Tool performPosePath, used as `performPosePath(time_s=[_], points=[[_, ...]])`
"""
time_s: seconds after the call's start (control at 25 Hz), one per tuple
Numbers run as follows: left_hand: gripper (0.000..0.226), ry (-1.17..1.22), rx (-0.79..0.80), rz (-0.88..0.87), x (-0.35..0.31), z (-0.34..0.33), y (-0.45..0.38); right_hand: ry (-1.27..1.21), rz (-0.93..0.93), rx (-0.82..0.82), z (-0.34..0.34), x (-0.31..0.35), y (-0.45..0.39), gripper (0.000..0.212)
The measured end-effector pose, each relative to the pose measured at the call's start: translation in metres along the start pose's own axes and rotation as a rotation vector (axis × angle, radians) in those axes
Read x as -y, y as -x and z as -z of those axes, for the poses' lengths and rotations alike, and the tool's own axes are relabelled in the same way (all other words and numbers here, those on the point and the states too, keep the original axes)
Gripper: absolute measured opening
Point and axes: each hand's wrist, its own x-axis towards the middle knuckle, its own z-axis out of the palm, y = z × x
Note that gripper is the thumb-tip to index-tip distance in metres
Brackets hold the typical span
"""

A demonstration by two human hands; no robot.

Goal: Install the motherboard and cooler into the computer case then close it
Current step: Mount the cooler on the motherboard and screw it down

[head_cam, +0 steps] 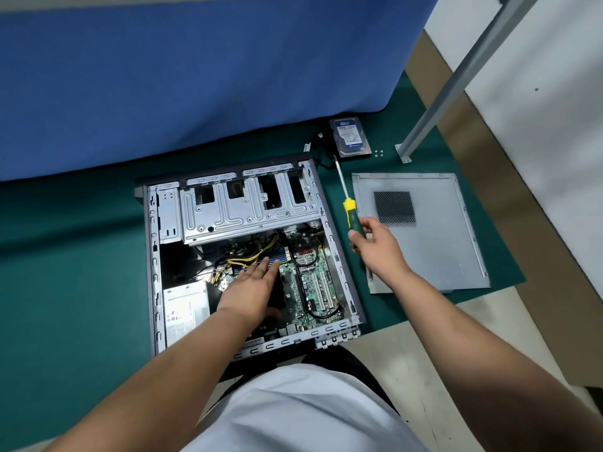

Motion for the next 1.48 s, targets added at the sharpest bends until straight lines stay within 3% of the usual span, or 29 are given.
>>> performPosePath(time_s=[0.08, 0.2, 0.28, 0.4, 0.56, 0.64, 0.8, 0.92, 1.2, 1.48], points=[[0.094, 0.101, -0.245, -0.077, -0.001, 0.000, 0.012, 0.013, 0.136, 0.018, 0.009, 0.014, 0.016, 0.032], [0.071, 0.161, -0.842, -0.106, 0.000, 0.008, 0.025, 0.089, 0.294, 0.203, 0.018, 0.041, 0.037, 0.025], [0.054, 0.063, -0.953, -0.075, 0.012, 0.016, 0.027, 0.124, 0.301, 0.377, 0.020, 0.062, 0.045, 0.026], [0.026, -0.119, -0.796, -0.130, 0.025, 0.021, 0.031, 0.027, 0.257, 0.393, 0.010, 0.077, 0.051, 0.024], [0.019, 0.037, -0.658, -0.160, 0.011, 0.014, 0.032, -0.516, 0.009, 0.177, -0.027, 0.080, 0.064, 0.028], [0.022, 0.057, -0.543, -0.136, 0.010, 0.006, 0.030, -0.432, 0.002, 0.114, -0.036, 0.074, 0.064, 0.027], [0.049, -0.156, -0.309, -0.184, 0.028, -0.015, 0.022, -0.069, 0.229, -0.062, -0.026, 0.059, 0.066, 0.028], [0.061, -0.283, -0.182, -0.250, 0.033, -0.018, 0.014, 0.070, 0.323, -0.069, -0.027, 0.052, 0.069, 0.029], [0.066, -0.317, -0.121, -0.216, 0.031, -0.018, 0.009, 0.119, 0.339, -0.018, -0.044, 0.049, 0.065, 0.029], [0.072, -0.285, -0.163, -0.208, 0.034, -0.020, 0.014, 0.168, 0.364, -0.004, -0.048, 0.053, 0.064, 0.031]])
